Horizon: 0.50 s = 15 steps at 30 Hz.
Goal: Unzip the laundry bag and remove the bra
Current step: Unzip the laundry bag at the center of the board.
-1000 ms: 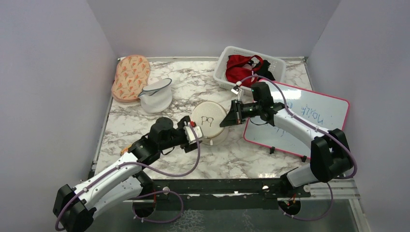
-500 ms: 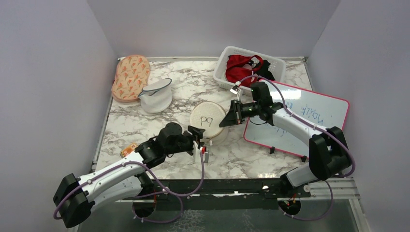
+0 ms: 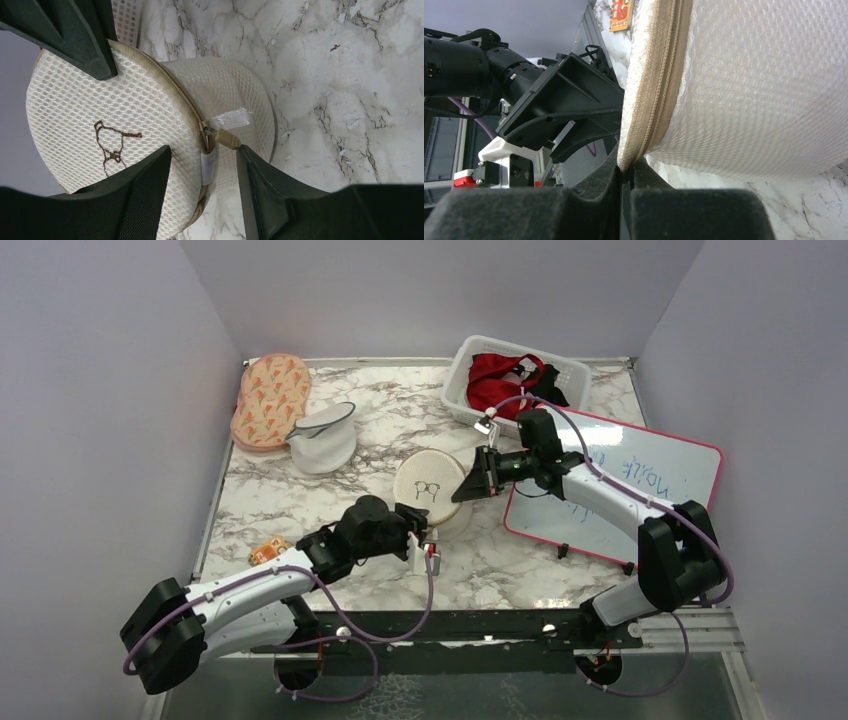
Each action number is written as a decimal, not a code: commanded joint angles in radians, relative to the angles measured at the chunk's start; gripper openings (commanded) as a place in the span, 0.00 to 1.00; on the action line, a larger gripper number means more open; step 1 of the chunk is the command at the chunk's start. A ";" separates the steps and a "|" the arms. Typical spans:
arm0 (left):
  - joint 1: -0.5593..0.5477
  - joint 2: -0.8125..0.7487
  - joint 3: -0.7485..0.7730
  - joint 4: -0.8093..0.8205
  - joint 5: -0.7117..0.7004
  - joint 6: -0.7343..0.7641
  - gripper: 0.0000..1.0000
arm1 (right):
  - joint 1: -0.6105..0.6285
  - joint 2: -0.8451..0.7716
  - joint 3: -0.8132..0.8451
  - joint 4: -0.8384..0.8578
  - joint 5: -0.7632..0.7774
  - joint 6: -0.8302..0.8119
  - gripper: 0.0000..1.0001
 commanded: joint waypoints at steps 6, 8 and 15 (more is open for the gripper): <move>0.026 0.016 0.042 0.042 0.004 -0.093 0.18 | 0.028 -0.003 0.019 0.019 -0.004 -0.014 0.01; 0.026 -0.017 0.030 0.042 0.006 -0.105 0.14 | 0.028 0.004 0.033 -0.012 0.018 -0.036 0.01; 0.027 -0.127 0.015 0.042 0.008 -0.219 0.00 | 0.030 -0.001 0.089 -0.123 0.183 -0.101 0.34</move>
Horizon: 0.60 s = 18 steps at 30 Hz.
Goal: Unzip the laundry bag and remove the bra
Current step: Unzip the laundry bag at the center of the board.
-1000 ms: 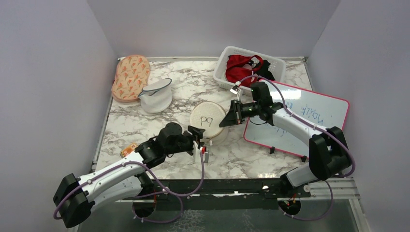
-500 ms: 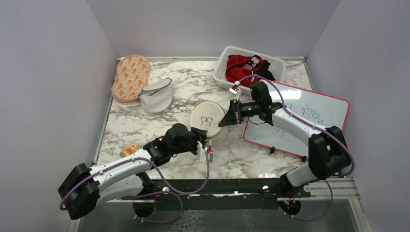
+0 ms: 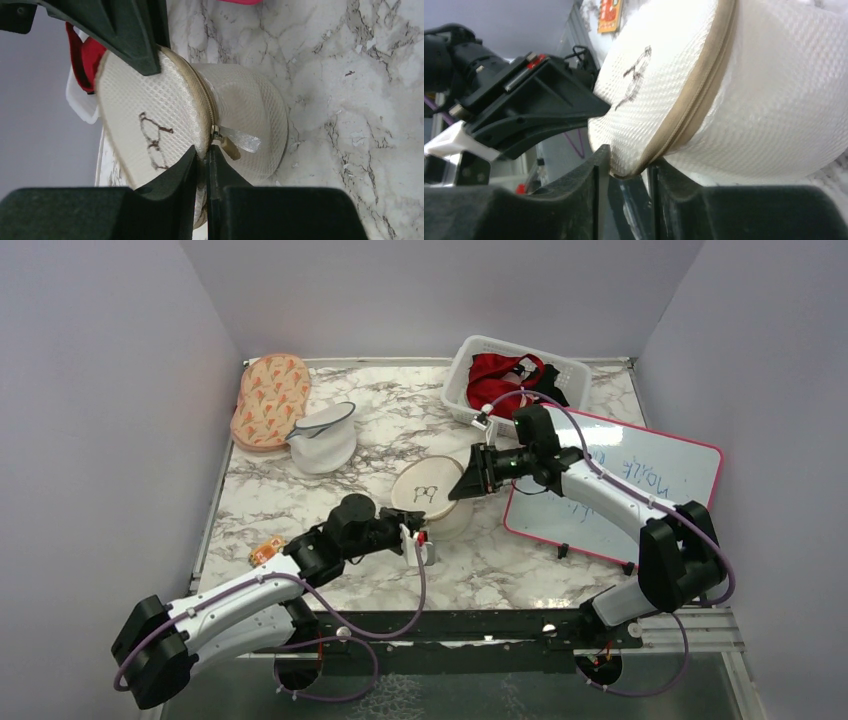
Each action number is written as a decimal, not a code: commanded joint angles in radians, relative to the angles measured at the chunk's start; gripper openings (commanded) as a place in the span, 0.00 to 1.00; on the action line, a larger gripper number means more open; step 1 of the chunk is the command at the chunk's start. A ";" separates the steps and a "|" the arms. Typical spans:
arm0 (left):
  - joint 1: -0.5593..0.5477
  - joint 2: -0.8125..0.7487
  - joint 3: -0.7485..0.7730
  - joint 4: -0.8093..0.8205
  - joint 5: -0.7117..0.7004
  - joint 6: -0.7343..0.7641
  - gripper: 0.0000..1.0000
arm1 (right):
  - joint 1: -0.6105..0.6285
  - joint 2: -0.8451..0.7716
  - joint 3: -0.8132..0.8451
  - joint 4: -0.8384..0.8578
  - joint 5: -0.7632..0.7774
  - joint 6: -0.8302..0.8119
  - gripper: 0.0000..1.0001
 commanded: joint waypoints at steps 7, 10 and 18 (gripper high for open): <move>0.006 -0.011 0.142 -0.035 -0.110 -0.459 0.00 | 0.018 -0.080 0.109 -0.199 0.489 -0.130 0.73; 0.009 0.057 0.244 -0.116 -0.184 -0.613 0.00 | 0.060 -0.112 0.127 -0.230 0.636 -0.168 0.75; 0.078 0.229 0.375 -0.209 -0.054 -0.881 0.00 | 0.085 -0.390 -0.041 0.044 0.717 -0.277 0.75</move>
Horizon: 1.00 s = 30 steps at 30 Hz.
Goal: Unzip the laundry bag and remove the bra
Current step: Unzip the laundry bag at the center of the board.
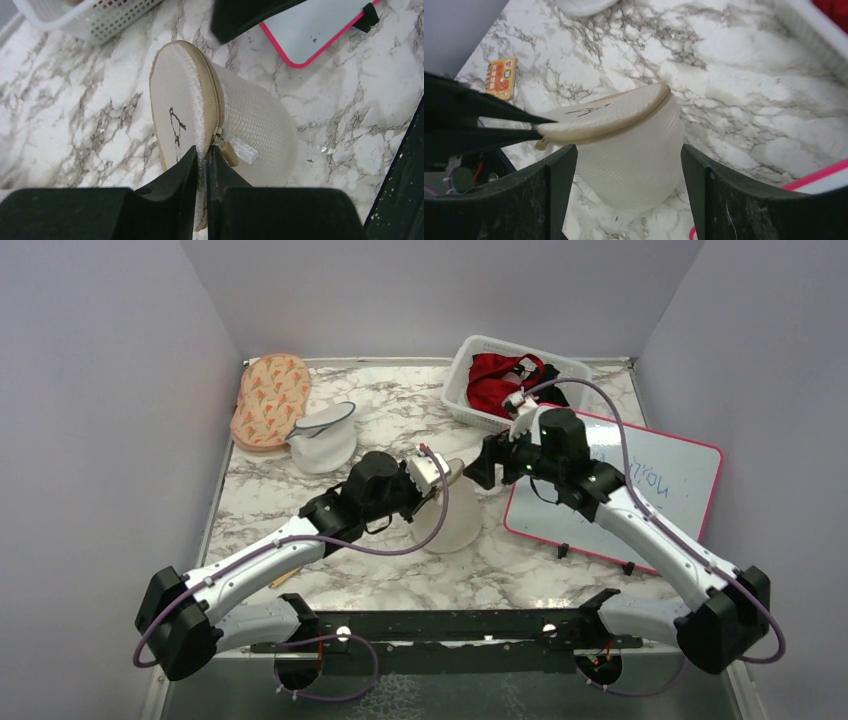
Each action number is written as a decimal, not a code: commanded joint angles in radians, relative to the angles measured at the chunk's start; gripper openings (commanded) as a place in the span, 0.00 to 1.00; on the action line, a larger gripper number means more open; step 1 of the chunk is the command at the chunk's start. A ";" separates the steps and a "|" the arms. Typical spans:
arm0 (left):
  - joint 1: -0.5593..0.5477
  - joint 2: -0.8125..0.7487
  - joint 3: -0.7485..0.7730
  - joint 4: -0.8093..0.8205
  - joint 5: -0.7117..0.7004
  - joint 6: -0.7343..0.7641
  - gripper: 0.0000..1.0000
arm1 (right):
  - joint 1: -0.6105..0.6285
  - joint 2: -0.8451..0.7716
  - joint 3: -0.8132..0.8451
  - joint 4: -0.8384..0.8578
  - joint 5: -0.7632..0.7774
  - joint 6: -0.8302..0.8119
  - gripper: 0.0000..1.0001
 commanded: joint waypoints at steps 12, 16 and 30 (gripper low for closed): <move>0.203 0.170 0.054 0.034 0.424 -0.361 0.00 | 0.265 -0.318 -0.537 0.845 0.048 -0.359 0.66; 0.234 0.199 0.045 0.056 0.496 -0.398 0.00 | 0.360 -0.253 -0.583 0.935 0.020 -0.573 0.57; 0.272 0.222 0.041 0.076 0.568 -0.411 0.00 | 0.434 -0.025 -0.672 1.293 0.214 -0.850 0.56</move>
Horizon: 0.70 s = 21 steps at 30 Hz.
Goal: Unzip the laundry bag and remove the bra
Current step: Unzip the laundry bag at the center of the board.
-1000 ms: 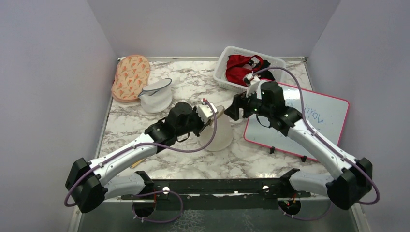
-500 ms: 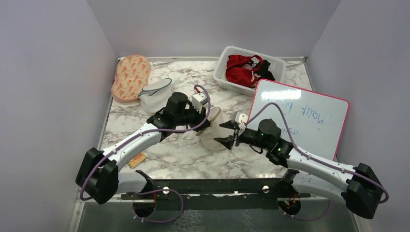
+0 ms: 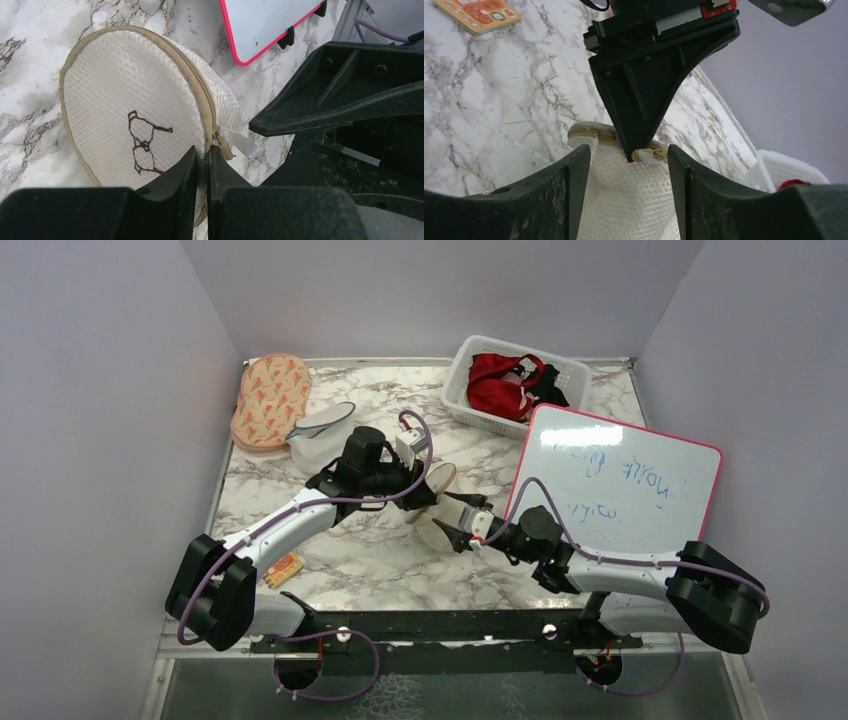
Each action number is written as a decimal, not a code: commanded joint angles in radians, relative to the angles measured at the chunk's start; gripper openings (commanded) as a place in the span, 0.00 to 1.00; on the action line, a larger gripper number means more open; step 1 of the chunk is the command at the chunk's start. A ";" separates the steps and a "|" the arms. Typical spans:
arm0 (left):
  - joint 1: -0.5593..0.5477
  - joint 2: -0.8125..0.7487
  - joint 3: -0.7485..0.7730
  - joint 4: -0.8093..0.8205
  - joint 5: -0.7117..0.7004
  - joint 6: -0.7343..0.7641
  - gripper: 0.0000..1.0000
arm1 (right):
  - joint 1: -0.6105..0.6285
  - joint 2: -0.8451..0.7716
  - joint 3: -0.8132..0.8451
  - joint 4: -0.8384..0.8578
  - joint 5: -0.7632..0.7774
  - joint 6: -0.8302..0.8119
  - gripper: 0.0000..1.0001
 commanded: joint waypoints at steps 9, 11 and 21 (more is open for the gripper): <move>0.004 -0.028 0.002 0.035 0.047 -0.009 0.00 | 0.005 0.065 0.017 0.132 0.094 -0.112 0.53; 0.004 -0.028 0.000 0.038 0.050 -0.010 0.00 | 0.004 0.068 0.015 0.141 0.112 -0.116 0.52; 0.004 -0.026 -0.001 0.044 0.060 -0.009 0.00 | 0.004 0.086 0.013 0.201 0.181 -0.130 0.44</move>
